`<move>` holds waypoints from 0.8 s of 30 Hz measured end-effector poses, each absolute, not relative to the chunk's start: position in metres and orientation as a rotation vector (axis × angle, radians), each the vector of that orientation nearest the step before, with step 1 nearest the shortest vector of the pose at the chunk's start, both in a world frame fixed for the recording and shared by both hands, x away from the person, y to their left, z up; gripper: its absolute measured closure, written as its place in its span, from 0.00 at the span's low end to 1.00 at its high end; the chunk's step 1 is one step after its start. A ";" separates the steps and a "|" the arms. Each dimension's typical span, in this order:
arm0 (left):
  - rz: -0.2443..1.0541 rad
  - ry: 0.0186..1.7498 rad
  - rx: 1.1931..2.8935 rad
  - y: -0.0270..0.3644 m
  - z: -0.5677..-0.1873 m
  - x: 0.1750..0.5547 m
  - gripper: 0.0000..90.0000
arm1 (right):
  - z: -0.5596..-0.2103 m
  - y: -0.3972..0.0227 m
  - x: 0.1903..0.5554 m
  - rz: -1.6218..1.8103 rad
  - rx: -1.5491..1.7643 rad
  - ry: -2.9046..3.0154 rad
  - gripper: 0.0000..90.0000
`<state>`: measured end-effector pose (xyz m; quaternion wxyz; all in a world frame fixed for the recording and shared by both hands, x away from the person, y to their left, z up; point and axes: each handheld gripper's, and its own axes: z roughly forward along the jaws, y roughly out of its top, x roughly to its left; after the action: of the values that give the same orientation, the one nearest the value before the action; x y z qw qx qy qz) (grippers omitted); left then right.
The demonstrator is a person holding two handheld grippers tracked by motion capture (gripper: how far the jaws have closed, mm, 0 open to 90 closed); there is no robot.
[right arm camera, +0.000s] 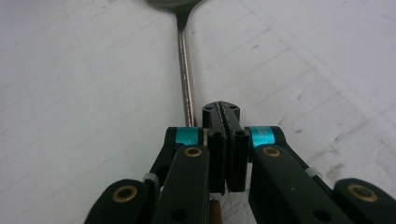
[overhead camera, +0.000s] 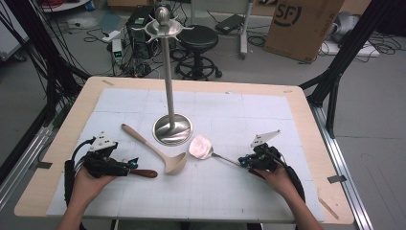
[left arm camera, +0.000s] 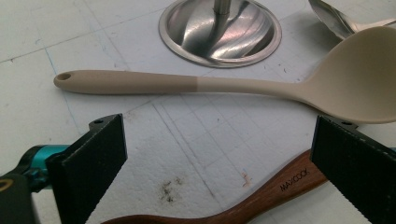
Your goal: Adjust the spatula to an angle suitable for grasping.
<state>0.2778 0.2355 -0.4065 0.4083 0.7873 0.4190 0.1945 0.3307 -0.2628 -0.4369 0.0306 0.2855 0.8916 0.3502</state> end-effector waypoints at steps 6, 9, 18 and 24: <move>0.491 1.055 1.984 0.235 -0.406 0.278 0.05 | -0.435 -0.263 0.328 1.104 0.871 2.740 0.99; 0.492 1.053 1.988 0.236 -0.406 0.278 0.05 | -0.432 -0.263 0.328 1.139 0.868 2.720 0.94; 0.490 1.051 1.988 0.235 -0.406 0.278 0.05 | -0.429 -0.249 0.330 1.189 0.810 2.735 0.81; 0.491 1.053 1.984 0.234 -0.407 0.278 0.05 | -0.433 -0.235 0.333 1.154 0.773 2.772 0.81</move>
<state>0.2783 0.2341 -0.4069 0.4087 0.7875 0.4180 0.1950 0.3327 -0.2352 -0.4326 0.0203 0.2494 0.8938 0.3721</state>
